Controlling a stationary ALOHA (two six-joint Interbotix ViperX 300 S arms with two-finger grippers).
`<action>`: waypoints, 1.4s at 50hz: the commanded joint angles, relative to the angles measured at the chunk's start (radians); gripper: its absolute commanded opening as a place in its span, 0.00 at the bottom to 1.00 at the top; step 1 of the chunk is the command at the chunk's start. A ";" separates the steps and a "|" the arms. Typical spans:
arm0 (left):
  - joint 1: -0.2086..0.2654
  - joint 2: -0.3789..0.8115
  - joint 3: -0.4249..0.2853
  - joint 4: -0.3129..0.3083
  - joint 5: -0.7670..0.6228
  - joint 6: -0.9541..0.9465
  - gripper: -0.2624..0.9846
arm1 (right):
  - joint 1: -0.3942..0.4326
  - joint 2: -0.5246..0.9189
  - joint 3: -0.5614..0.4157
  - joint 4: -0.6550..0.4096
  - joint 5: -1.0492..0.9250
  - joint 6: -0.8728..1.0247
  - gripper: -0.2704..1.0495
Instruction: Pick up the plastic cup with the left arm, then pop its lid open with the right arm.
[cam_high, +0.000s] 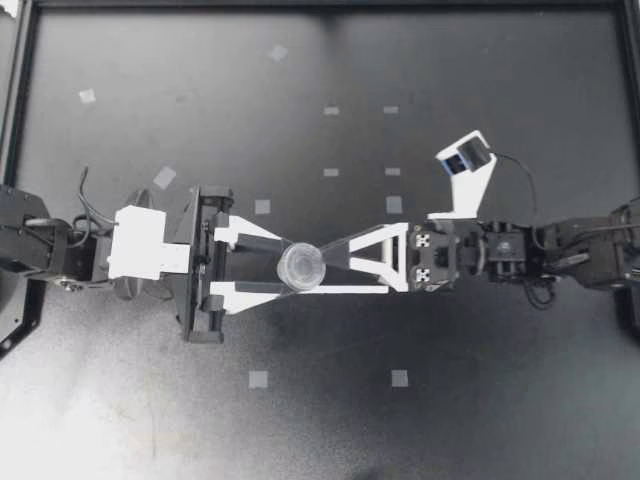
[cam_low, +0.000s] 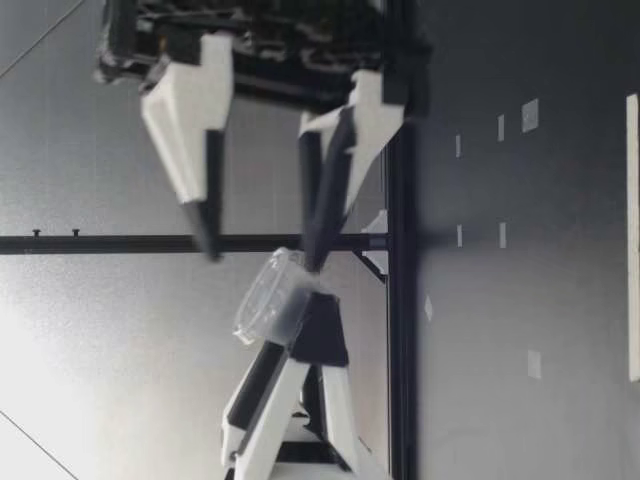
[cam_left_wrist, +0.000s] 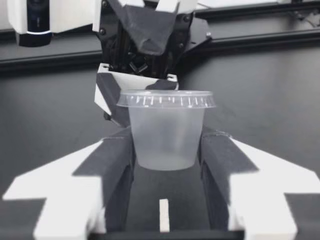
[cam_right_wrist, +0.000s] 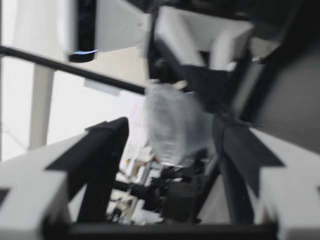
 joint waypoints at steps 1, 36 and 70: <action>-0.002 -0.012 -0.015 -0.002 -0.005 -0.003 0.48 | -0.006 -0.049 -0.023 -0.031 -0.063 0.015 0.71; -0.002 -0.011 -0.018 -0.002 0.026 -0.035 0.28 | -0.040 -0.288 0.175 0.058 -0.141 -0.160 0.71; -0.002 -0.011 -0.018 -0.002 0.026 -0.035 0.28 | -0.040 -0.278 0.178 0.058 -0.133 -0.160 0.71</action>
